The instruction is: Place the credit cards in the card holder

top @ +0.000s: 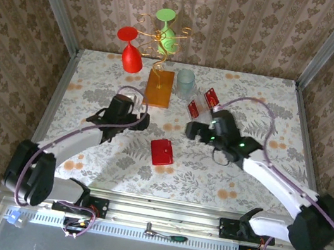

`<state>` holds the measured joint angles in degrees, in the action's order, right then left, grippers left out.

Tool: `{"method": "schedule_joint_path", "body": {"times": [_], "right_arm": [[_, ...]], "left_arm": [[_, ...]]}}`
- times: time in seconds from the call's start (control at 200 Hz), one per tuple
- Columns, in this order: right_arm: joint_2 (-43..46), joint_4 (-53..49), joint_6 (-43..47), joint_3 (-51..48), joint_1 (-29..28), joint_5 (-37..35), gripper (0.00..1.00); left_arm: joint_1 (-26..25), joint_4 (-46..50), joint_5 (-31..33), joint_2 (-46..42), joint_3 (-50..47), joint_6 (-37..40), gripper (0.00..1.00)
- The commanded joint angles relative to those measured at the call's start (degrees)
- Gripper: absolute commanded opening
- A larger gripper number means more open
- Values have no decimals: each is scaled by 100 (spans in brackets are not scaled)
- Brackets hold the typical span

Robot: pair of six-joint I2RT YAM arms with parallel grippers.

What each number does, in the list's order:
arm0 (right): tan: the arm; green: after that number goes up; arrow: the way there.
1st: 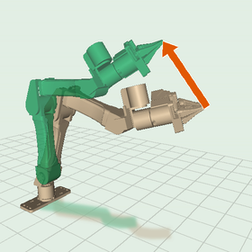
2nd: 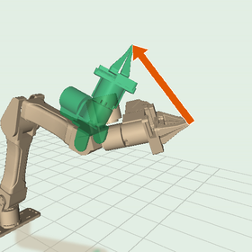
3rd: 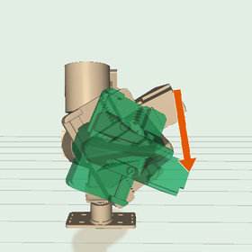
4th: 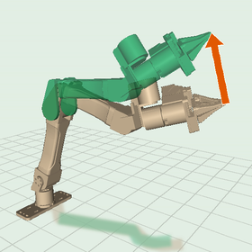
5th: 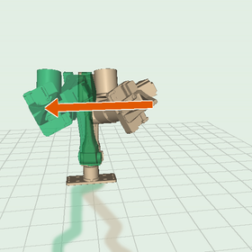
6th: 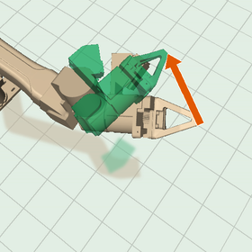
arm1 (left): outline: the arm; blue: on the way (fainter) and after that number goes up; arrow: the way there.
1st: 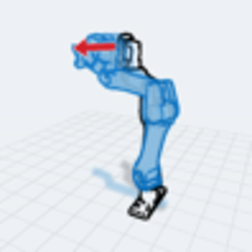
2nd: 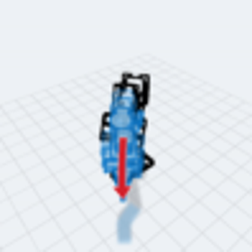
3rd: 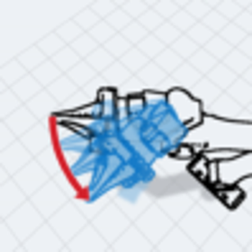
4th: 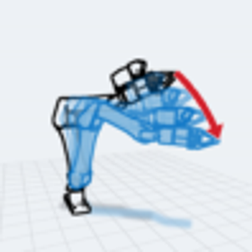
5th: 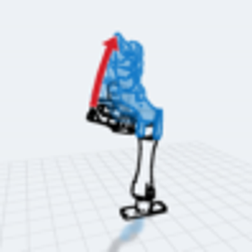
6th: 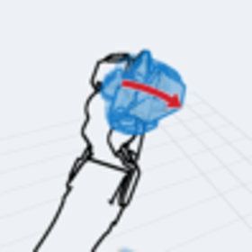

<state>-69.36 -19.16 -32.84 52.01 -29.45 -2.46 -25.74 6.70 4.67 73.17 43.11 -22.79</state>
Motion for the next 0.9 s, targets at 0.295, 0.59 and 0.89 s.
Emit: {"method": "schedule_joint_path", "body": {"times": [0.295,0.59,0.89], "right_arm": [[659,1293,1760,-1395,2162,-2272,100],[-847,4281,2653,-2246,2812,-1834,100],[-1814,6764,2872,-2886,3024,-32,100]], "left_arm": [[1438,-2671,1108,-604,-1437,1704,100],[1997,-4311,1363,493,-1888,2427,100],[2489,-5856,-214,1568,-2065,2527,100]]}}
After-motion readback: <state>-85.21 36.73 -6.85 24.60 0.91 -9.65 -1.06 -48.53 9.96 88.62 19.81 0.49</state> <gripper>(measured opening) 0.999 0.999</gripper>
